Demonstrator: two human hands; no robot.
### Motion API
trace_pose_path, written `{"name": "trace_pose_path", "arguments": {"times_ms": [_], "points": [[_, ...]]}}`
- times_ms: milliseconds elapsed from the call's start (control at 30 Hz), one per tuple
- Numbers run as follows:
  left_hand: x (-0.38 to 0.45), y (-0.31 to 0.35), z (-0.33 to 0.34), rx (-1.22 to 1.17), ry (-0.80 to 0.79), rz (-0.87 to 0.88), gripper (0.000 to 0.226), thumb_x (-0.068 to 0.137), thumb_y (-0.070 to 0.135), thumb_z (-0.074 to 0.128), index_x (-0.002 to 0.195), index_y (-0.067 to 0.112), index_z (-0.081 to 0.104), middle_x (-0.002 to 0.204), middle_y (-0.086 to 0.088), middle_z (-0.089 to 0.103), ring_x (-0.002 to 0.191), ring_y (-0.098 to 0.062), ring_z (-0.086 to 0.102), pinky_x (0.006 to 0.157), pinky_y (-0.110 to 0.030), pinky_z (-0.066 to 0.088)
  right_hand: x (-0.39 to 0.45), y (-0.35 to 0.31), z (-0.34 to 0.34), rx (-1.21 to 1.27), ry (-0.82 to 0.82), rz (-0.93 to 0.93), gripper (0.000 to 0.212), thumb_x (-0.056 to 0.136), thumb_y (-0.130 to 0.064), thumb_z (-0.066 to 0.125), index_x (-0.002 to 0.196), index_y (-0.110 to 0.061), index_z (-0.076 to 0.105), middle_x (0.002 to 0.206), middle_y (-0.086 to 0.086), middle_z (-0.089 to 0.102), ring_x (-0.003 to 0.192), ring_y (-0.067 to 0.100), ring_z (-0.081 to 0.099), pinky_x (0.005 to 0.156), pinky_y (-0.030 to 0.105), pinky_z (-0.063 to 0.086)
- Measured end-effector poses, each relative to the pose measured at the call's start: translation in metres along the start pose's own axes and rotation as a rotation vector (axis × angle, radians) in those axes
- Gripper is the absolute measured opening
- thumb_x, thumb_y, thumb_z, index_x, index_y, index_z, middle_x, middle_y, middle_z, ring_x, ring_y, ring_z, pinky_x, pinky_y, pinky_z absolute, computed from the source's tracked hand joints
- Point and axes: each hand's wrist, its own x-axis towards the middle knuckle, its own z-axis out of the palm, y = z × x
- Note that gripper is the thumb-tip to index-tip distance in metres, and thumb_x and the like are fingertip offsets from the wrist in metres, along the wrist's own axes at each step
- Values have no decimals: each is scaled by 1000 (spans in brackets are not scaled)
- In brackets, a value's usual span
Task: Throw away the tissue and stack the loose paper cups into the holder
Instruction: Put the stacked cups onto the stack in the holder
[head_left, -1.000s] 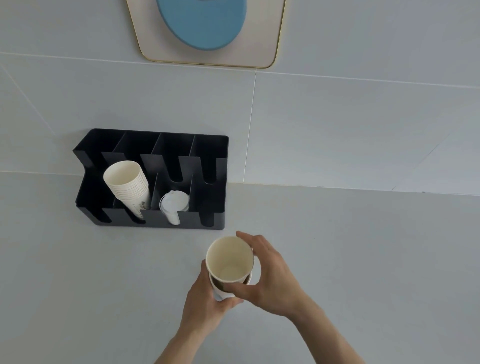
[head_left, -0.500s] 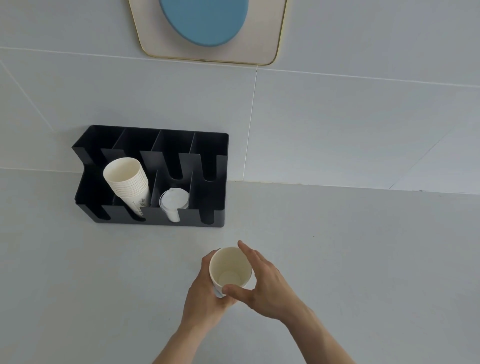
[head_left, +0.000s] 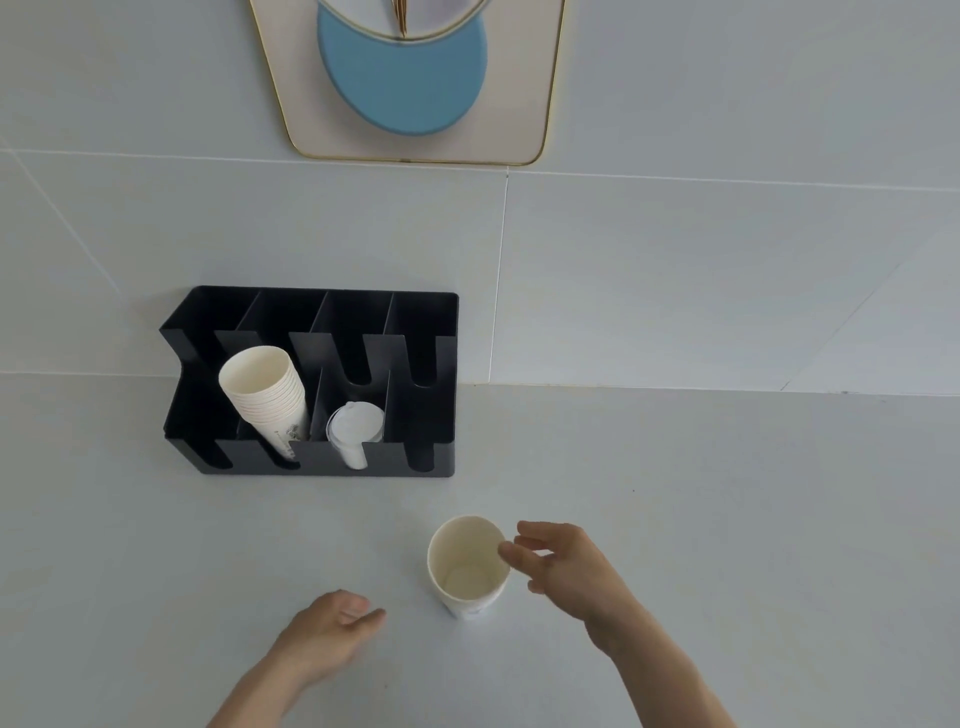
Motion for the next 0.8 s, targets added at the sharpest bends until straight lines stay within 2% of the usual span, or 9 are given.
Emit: {"name": "trace_pose_path", "arguments": {"times_ms": [67,100,167,267,400,500,567,700,800], "points": [[-6,19,-12,-114,27,15,34,92,41,68,114,16,66,108,-4,71,91,-21,73,88,-38,58,1,-4,-3,38,-14,28,61,81,-41,78,122,3,65,109,18,72,103,33,71,99,42,57],[-10,31,-17,-157,19,29,30,94,41,64,113,17,67,109,-4,70,93,-21,73,88,-37,58,0,-6,-4,44,-39,27,52,80,-40,76,107,4,69,100,21,71,96,32,72,90,38,59],[-17,56,-22,-213,-38,68,29,95,44,61,109,20,69,110,-4,71,96,-21,73,88,-36,61,-2,-13,-4,22,-95,32,39,78,-39,71,86,-1,67,84,7,62,81,17,68,84,38,62],[-22,82,-22,-262,-136,92,32,93,46,64,108,18,72,111,-6,72,98,-25,74,86,-35,63,1,-17,-1,10,-115,35,40,84,-27,67,97,11,62,83,1,62,80,13,66,85,39,62],[-25,96,-16,-270,-189,106,23,93,31,66,102,13,77,110,-14,73,97,-28,75,85,-36,63,-2,-23,3,-33,-45,45,25,81,-16,63,91,5,71,81,16,67,81,23,72,73,32,64],[-23,94,-14,-281,-188,130,18,93,20,65,99,10,78,108,-18,75,98,-30,75,87,-37,63,-7,-27,8,-79,5,40,21,78,-8,57,86,7,70,66,7,54,60,21,54,64,26,51],[-23,91,-18,-295,-204,140,17,93,18,65,98,9,78,107,-19,76,97,-31,75,87,-38,63,-9,-29,11,-98,16,41,26,77,-8,56,91,12,64,67,4,49,59,17,47,62,25,46],[-23,90,-40,-315,-232,176,18,93,19,66,98,8,80,106,-18,76,86,-23,76,86,-37,63,-9,-44,18,-85,24,30,33,76,-13,57,96,12,65,70,3,57,62,15,54,65,27,55],[-24,92,-72,-335,-226,203,19,93,20,66,97,8,80,107,-19,76,82,-20,76,85,-36,63,-9,-75,28,-80,7,-13,21,84,-13,62,91,-2,79,76,4,71,68,12,67,70,27,62]]}}
